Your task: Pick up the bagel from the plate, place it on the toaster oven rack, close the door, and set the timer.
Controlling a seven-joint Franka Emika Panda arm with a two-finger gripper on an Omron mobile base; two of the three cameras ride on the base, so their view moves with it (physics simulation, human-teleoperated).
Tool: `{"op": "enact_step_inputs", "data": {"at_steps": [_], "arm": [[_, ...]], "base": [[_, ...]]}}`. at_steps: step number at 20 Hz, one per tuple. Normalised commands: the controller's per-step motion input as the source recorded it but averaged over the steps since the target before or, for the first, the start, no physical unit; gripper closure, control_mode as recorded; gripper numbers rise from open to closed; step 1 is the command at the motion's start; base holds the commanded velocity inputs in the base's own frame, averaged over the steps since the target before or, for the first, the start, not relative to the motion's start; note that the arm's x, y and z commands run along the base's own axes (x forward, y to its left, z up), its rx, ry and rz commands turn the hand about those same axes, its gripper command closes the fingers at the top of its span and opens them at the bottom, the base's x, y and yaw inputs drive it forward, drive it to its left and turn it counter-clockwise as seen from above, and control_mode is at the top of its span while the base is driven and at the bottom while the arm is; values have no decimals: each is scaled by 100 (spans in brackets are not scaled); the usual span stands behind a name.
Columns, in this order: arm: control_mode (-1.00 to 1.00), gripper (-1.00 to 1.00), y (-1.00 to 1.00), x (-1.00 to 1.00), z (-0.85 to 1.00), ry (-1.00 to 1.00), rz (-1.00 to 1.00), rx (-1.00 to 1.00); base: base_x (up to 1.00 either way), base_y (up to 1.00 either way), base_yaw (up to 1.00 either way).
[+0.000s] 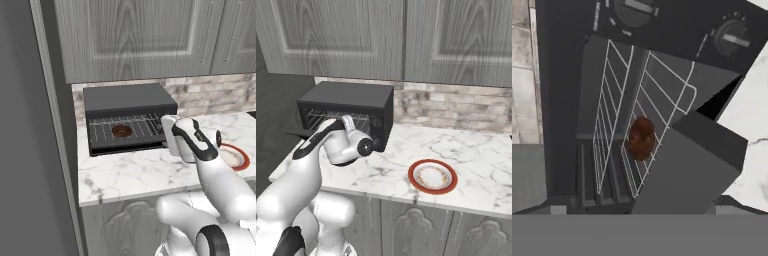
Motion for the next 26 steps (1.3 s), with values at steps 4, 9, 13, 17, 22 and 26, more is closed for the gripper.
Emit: {"op": "enact_step_inputs", "data": {"at_steps": [4,9,13,17,22,26], "arm": [[-100,-100,10,56,7,-5,-16,0],[-100,-100,8,54,4,-3,-16,0],[-100,-100,7,55,1,-2,-16,0],[-100,-100,7,57,0,-1,-15,0],[-100,-100,5,55,0,0,-14,0],[-100,-100,6,55,0,0,-14,0]], "base": [[0,0,0],[0,0,0],[0,0,0],[0,0,0],[0,0,0],[0,0,0]]}}
